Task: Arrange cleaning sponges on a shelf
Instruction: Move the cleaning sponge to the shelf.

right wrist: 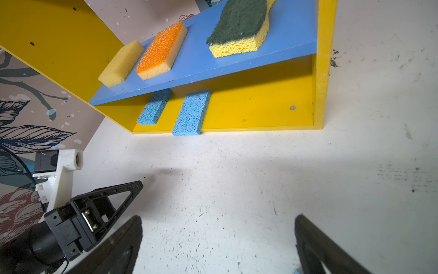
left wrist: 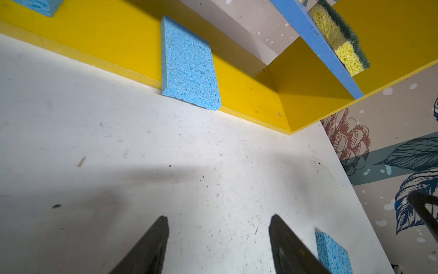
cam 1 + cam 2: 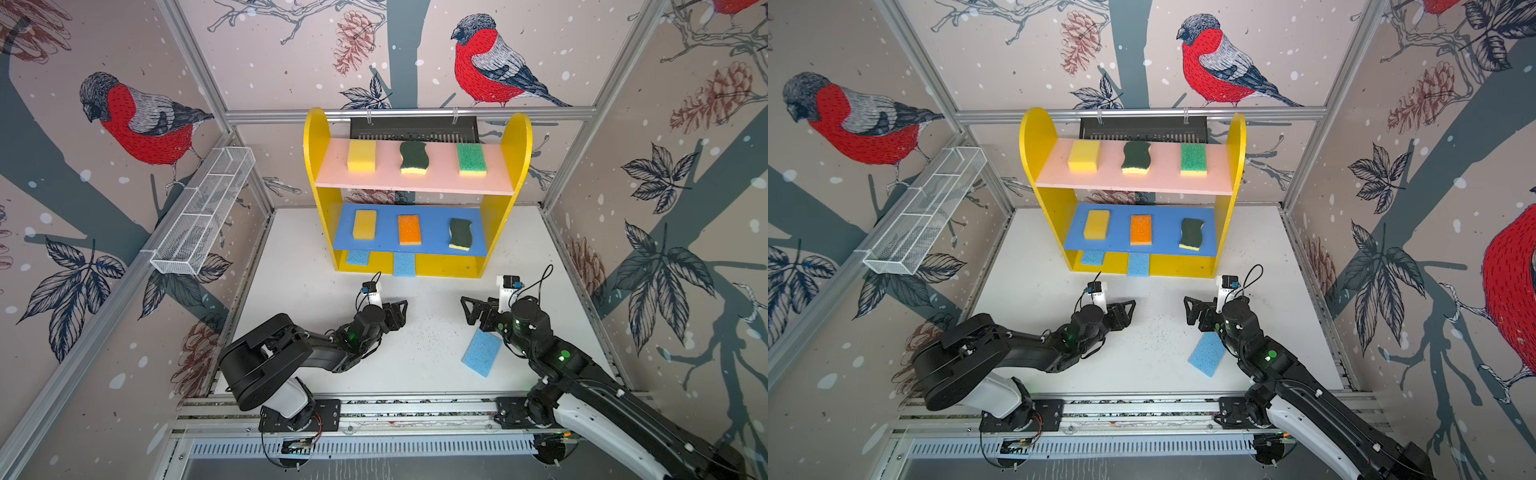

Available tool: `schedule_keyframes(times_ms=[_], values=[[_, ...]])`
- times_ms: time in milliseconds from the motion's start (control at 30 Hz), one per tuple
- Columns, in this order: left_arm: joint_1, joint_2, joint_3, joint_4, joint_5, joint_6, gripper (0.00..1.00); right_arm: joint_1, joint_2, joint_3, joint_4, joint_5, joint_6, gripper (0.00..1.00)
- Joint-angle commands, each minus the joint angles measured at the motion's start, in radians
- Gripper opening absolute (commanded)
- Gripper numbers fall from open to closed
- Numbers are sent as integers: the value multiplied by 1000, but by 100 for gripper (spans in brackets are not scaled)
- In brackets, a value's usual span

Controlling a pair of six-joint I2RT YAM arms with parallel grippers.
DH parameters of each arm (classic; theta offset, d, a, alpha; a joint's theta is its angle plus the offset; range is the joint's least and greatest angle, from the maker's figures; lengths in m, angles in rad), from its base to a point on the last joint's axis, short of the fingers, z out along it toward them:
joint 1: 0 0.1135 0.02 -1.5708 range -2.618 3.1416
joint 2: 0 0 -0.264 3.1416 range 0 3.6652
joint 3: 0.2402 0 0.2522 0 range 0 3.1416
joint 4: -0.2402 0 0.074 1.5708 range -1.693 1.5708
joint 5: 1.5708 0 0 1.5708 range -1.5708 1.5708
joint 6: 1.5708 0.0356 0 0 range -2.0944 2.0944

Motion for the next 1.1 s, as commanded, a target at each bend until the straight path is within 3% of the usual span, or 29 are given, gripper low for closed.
schedule_keyframes(times_ms=[0,333,567,1067], values=[[5,32,-11,192,26,-7,63,2,4,4,6,8,-9,100],[52,145,7,299,77,-33,41,1,21,-9,28,16,-20,99],[66,215,66,282,92,-17,39,1,20,-22,32,32,-30,100],[80,267,211,6,56,53,39,-2,16,-55,49,44,-44,100]])
